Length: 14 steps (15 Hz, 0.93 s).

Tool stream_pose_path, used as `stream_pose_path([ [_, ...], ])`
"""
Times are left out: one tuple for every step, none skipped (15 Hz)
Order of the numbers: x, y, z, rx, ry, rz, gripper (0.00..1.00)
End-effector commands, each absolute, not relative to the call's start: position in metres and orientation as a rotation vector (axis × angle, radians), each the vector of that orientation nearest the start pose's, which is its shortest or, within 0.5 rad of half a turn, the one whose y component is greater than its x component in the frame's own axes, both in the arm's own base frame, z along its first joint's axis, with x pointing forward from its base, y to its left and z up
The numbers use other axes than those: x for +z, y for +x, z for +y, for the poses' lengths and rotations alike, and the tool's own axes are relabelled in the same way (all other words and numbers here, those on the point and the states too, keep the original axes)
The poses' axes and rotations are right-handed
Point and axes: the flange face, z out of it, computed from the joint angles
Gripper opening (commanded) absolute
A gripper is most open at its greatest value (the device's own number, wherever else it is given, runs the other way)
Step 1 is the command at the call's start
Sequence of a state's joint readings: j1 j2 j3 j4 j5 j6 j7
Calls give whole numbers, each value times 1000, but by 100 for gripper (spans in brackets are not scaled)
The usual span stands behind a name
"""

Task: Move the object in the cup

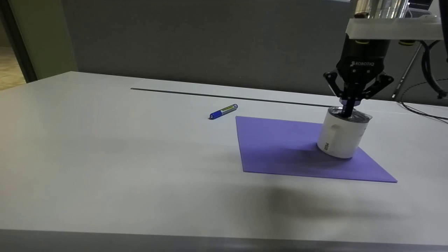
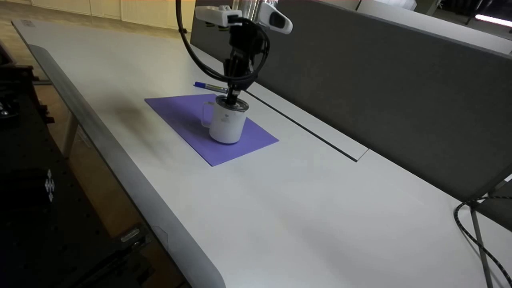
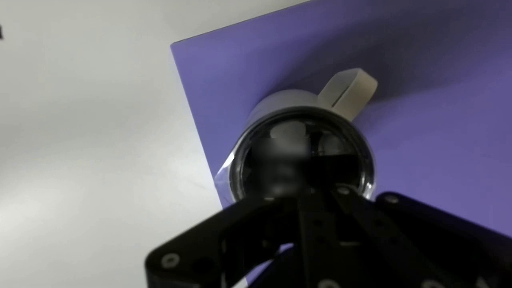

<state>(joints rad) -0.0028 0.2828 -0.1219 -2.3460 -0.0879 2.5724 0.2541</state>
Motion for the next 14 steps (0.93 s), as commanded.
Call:
stream_pose_path([
  [205, 506, -62, 107, -3167, 505, 0],
  [205, 506, -62, 102, -3170, 505, 0],
  [207, 505, -63, 91, -3178, 500, 0],
  [209, 505, -63, 82, -3190, 508, 0],
  [213, 505, -64, 84, -3201, 488, 0],
  [216, 504, -64, 70, -3211, 478, 0],
  [221, 504, -64, 61, -3221, 461, 0],
  [229, 503, -63, 56, -3226, 442, 0],
  [236, 503, -63, 47, -3231, 428, 0],
  [246, 503, -63, 43, -3232, 411, 0],
  [259, 502, -64, 45, -3229, 391, 0],
  [270, 501, -65, 40, -3224, 372, 0],
  [281, 501, -68, 34, -3239, 354, 6],
  [291, 501, -71, 14, -3243, 338, 28],
])
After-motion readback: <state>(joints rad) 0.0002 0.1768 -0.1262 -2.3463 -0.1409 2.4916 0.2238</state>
